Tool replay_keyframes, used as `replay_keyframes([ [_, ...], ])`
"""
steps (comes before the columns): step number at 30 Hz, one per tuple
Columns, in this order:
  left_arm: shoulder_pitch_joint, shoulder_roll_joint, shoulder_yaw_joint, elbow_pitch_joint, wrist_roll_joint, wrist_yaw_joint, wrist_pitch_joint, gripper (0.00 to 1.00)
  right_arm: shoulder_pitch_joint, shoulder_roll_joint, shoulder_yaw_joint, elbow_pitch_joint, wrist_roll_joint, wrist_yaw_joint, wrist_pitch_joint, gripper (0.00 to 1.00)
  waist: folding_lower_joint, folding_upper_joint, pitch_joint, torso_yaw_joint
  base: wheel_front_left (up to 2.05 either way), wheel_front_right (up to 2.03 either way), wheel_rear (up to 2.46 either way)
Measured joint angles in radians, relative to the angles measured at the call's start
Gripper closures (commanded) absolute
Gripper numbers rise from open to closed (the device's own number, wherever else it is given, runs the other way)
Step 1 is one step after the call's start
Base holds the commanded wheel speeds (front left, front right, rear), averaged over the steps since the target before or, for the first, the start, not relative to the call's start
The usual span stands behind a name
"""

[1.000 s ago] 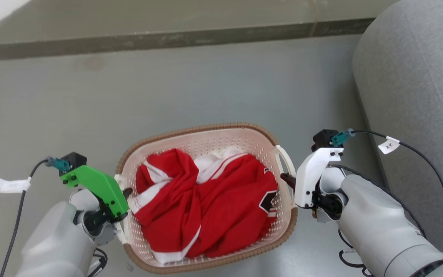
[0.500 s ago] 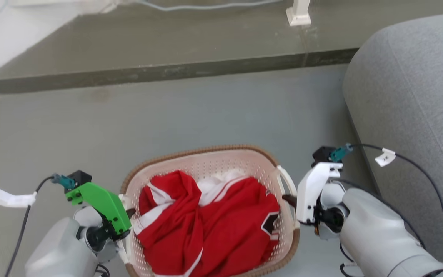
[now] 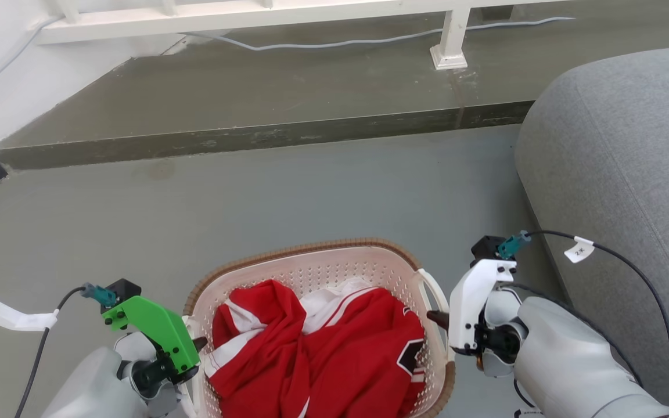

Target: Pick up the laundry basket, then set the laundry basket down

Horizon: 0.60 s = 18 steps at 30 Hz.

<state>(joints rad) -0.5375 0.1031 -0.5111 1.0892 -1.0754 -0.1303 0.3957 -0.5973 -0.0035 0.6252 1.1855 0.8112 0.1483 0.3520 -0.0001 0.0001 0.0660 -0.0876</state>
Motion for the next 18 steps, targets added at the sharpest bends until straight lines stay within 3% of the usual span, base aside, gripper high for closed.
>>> replay_keyframes([
  [18, 0.005, 0.006, -0.013, -0.004, -0.013, 0.000, -0.001, 1.00, 0.012, 0.000, 0.013, -0.001, 0.026, 0.000, 0.010, 1.00, 0.0000, 0.0000, -0.005, -0.003, 0.00, 0.00, 0.00],
])
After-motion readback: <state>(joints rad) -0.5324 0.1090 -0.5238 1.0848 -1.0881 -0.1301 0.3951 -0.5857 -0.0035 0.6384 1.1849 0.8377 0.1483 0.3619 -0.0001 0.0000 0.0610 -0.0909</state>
